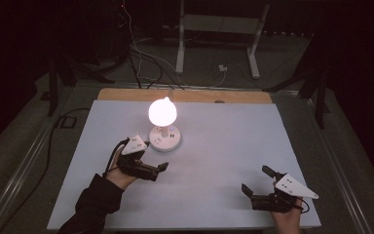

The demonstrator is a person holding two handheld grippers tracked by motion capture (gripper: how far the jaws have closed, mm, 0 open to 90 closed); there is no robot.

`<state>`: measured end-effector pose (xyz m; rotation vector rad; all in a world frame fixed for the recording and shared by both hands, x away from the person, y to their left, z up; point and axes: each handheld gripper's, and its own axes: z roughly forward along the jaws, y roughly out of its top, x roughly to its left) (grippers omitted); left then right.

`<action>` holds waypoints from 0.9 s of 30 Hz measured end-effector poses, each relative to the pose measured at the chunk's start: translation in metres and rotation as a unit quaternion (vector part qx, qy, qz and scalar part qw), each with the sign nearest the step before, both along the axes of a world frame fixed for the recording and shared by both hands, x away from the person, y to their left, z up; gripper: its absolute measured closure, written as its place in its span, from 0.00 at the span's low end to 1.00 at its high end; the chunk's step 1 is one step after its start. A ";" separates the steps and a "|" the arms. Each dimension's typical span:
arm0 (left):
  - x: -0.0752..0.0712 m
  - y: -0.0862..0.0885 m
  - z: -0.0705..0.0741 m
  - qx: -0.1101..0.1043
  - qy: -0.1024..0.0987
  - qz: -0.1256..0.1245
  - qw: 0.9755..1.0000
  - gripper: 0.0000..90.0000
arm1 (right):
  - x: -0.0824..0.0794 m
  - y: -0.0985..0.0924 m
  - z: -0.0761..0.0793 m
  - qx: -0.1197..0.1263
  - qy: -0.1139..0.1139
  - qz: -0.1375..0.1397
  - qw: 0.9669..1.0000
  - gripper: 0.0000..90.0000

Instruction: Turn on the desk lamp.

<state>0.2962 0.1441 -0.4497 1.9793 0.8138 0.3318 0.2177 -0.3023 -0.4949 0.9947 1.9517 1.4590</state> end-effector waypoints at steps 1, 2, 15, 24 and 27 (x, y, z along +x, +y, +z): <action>-0.001 0.004 0.000 0.002 0.001 0.003 1.000 0.00 | 0.000 0.000 0.000 0.001 0.000 -0.001 1.000 0.00; -0.002 0.007 -0.001 0.000 0.000 0.004 1.000 0.00 | 0.000 0.000 0.000 0.001 0.000 -0.001 1.000 0.00; -0.016 0.040 -0.013 0.022 0.013 0.032 0.999 0.00 | 0.000 0.000 0.000 0.000 0.002 -0.001 1.000 0.00; -0.031 0.058 -0.032 0.035 0.027 0.043 0.998 0.00 | 0.001 0.000 0.000 -0.001 0.001 -0.001 1.000 0.00; -0.036 0.065 -0.040 0.035 0.034 0.045 0.998 0.00 | 0.001 0.000 0.000 -0.001 0.003 -0.001 1.000 0.00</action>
